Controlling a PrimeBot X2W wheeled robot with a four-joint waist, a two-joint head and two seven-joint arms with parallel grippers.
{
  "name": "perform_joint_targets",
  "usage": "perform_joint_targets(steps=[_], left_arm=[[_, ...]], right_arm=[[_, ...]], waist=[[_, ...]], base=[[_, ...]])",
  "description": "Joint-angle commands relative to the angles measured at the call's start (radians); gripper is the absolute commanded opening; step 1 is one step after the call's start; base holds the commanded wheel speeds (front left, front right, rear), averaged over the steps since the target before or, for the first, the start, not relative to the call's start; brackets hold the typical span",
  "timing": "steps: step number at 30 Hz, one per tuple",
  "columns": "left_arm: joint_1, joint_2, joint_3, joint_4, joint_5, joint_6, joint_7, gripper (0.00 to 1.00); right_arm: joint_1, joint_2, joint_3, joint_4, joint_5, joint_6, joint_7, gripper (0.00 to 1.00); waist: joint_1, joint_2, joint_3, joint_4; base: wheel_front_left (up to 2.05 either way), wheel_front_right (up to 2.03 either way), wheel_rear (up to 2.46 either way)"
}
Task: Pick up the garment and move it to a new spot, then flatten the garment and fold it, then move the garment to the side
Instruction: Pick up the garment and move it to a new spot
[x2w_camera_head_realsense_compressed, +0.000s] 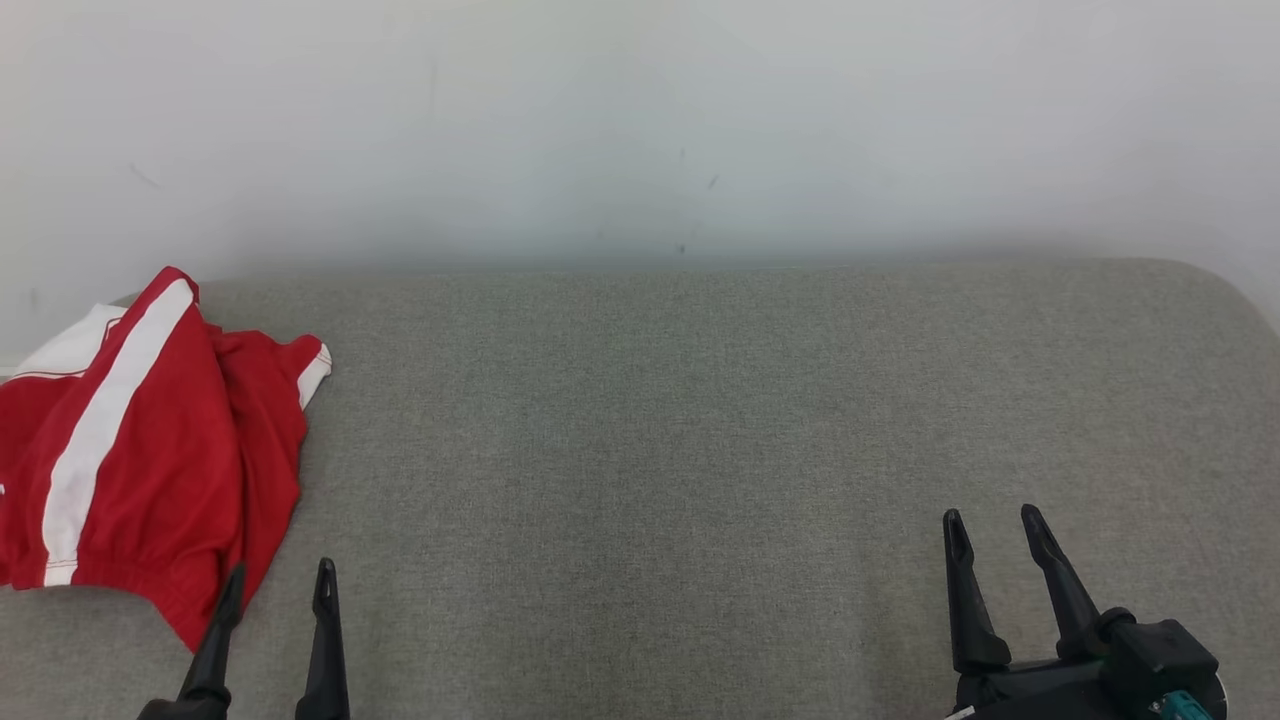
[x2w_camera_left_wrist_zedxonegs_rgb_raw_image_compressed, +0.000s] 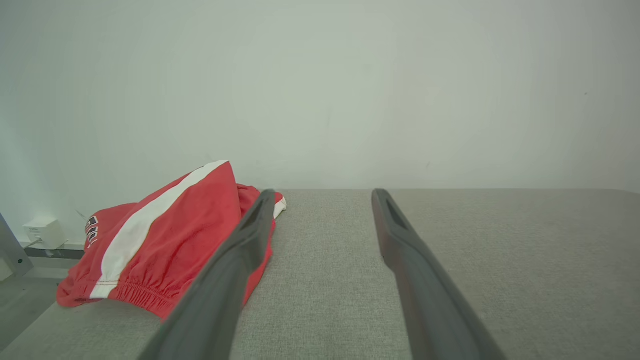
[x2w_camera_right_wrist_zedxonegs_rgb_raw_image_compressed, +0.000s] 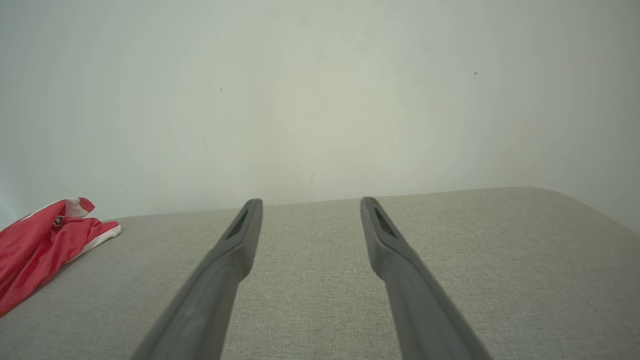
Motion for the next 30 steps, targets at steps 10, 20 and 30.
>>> perform_joint_targets(steps=[10,20,30], left_arm=[[-0.009,-0.001,0.017,0.034,0.013,-0.004,-0.004,1.0],[0.002,0.005,0.049,0.059,0.026,0.007,-0.004,1.0],[0.01,0.006,0.072,0.07,0.026,0.015,-0.004,1.0]], right_arm=[[0.011,-0.002,0.005,0.01,0.019,-0.002,-0.001,1.0],[0.023,-0.002,0.007,0.022,0.027,-0.002,-0.001,1.0],[0.021,-0.002,0.019,0.028,0.026,-0.002,-0.001,1.0]], waist=[[-0.0002,-0.0001,0.003,0.066],[-0.0002,-0.0001,-0.002,0.215],[-0.0002,-0.0001,0.005,0.377]], base=[[0.0,0.0,0.0],[0.0,0.0,0.0],[0.0,0.0,0.0]])
